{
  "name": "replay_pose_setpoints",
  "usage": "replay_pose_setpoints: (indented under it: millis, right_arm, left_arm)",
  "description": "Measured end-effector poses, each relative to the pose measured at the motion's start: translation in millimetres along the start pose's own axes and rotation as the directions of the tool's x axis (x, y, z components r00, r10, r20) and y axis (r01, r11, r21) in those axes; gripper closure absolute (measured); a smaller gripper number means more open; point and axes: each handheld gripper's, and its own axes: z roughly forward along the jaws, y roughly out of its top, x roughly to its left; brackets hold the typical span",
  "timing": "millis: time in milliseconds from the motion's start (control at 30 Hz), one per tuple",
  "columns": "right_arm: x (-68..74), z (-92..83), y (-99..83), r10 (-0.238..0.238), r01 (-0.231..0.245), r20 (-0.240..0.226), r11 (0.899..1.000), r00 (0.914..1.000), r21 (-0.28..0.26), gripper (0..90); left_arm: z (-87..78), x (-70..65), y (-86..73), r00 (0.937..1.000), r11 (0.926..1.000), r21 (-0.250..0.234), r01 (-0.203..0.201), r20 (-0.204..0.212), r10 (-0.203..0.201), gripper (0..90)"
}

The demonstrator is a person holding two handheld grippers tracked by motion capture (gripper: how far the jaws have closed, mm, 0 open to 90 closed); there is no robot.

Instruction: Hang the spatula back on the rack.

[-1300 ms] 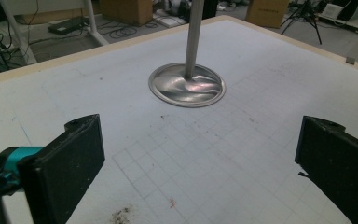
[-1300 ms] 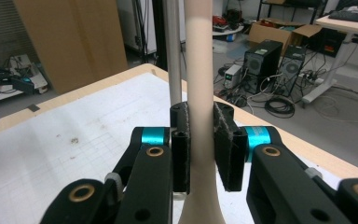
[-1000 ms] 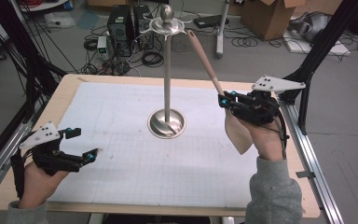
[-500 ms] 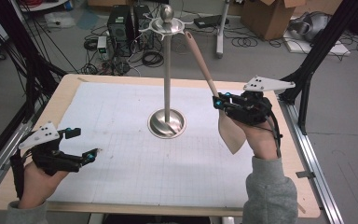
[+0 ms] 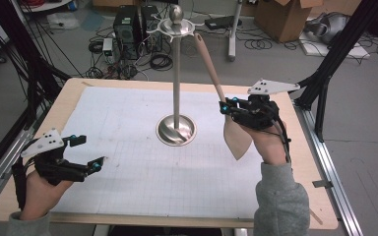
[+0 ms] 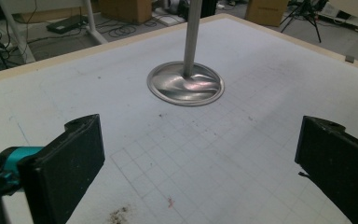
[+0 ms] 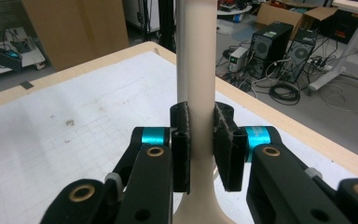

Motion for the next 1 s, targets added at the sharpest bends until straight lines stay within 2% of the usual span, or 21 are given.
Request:
replay_pose_setpoints:
  millis: [600, 1000]
  right_arm:
    - [-2.5, 19.0, 2.6, -0.017, 0.016, 0.023, 0.999, 0.9996, 0.037, 78.2]
    - [-3.4, 40.0, 6.8, -0.035, 0.033, 0.025, 0.996, 0.9991, 0.079, 78.2]
  left_arm:
    - [-2.0, 0.4, -1.0, 1.0000, 1.0000, -0.001, 0.003, -0.004, -0.003, 1.7]
    - [-5.0, 1.4, -1.4, 0.9999, 1.0000, -0.003, 0.006, -0.008, -0.006, 1.7]
